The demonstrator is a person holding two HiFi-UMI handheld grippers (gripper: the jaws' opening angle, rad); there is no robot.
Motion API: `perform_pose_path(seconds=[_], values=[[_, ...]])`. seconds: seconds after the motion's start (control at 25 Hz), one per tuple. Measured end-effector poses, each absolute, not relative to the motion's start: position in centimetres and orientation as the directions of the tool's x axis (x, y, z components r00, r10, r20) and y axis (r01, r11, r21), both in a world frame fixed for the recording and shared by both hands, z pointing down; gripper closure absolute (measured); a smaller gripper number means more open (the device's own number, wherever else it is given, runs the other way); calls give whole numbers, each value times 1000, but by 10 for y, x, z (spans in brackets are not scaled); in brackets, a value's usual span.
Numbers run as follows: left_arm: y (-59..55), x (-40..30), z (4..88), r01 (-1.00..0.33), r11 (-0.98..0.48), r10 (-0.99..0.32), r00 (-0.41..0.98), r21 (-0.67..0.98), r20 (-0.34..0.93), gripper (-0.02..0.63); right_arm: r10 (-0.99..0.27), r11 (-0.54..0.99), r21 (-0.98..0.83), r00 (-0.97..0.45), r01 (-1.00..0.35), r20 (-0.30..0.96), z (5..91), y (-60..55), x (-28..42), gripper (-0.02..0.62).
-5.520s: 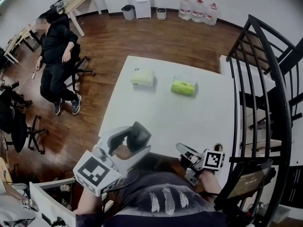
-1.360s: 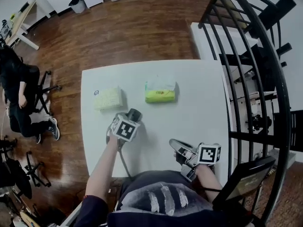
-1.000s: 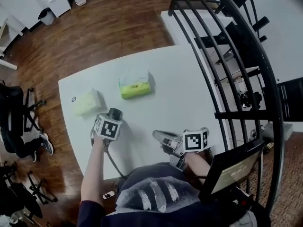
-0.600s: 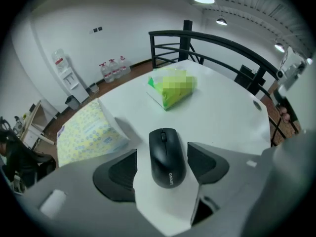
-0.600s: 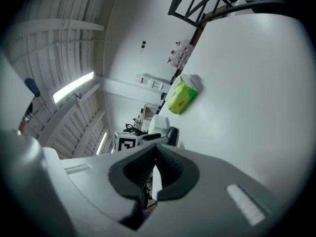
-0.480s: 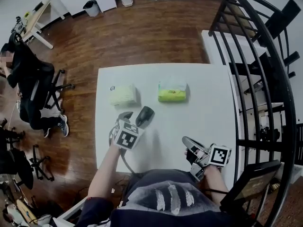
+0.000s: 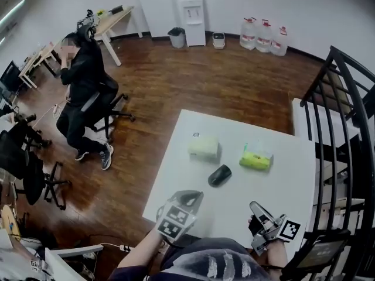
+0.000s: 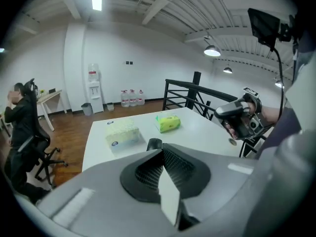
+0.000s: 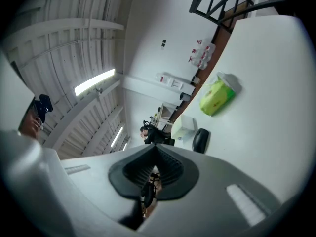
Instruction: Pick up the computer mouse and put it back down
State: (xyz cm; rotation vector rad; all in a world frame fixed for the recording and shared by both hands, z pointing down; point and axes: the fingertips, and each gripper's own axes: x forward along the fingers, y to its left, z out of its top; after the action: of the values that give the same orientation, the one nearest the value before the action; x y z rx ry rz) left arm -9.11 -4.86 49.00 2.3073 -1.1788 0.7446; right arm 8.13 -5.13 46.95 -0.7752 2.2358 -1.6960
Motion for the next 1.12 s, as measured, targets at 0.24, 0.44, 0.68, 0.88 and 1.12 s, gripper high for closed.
perform_pose_path(seconds=[0.24,0.44,0.68,0.88,1.12], values=[[-5,-91,480,-816,-541,-604,544,201,582,591,-482,261,-934,-871,-245,94,459,-30,49,592],[28,-135,481,-817,-551,-623,540,173,566,591,-417,339,-914,-906,-223,66,459,-7,-15,592],[36,-159,482,-835,-524,-652,519,165,553,591,-379,344,-906,-919,-247,106,454,-1,-45,592],[34,-138,485,-796,-579,-607,563,173,561,591,-438,310,-904,-888,-294,138,451,2,-26,592],[16,-94,486,-740,-654,-548,608,159,574,591,-502,256,-924,-856,-285,125,453,-8,8,592]])
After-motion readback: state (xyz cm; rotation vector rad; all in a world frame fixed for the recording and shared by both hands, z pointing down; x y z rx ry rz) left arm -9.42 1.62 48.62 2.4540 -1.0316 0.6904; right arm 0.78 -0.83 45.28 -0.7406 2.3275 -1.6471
